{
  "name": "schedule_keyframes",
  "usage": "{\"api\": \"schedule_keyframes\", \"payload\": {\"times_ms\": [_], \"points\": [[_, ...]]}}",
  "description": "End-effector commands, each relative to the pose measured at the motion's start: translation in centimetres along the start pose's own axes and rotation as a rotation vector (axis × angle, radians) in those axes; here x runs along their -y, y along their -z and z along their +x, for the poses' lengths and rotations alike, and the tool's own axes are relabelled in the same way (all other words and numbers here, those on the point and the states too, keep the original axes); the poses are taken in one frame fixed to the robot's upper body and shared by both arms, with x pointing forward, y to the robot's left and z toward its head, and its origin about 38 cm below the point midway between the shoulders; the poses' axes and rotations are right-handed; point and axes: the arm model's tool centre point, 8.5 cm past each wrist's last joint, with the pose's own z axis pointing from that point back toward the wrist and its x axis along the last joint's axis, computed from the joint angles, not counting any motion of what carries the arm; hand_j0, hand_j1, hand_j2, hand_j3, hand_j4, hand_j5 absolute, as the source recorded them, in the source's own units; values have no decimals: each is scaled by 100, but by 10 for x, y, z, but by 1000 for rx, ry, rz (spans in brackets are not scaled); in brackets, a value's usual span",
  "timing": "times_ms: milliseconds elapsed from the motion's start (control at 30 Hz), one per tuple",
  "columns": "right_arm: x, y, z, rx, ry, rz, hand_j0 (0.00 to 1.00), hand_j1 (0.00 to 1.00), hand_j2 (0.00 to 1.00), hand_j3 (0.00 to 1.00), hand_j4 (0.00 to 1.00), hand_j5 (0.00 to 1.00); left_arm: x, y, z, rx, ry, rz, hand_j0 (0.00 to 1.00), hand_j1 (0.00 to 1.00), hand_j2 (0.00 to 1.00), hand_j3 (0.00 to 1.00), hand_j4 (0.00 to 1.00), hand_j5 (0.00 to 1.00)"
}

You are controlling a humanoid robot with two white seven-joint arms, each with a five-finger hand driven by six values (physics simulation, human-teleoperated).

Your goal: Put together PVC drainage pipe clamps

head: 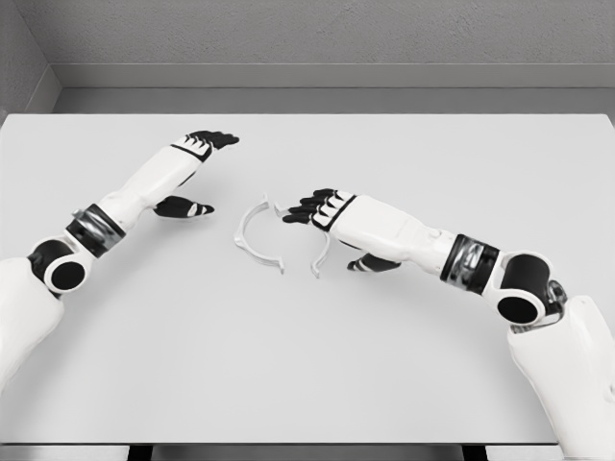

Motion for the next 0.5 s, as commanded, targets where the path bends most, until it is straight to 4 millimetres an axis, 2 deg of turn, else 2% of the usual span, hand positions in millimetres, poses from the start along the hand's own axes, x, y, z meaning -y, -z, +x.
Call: {"api": "schedule_keyframes", "payload": {"times_ms": [0,267,467], "points": [[-12,11,0,4,43,10,100,100,100,100,100,100,-1,-2,-1,-4,-2,2,100,100,100,100,100,100],[-18,19,-12,-18,67,26,100,100,100,100,100,100,0,-3,-5,-16,-3,-6,100,100,100,100,100,100],[-21,24,-13,-25,72,33,100,100,100,100,100,100,1,-3,-6,-16,-3,-8,100,100,100,100,100,100]]}}
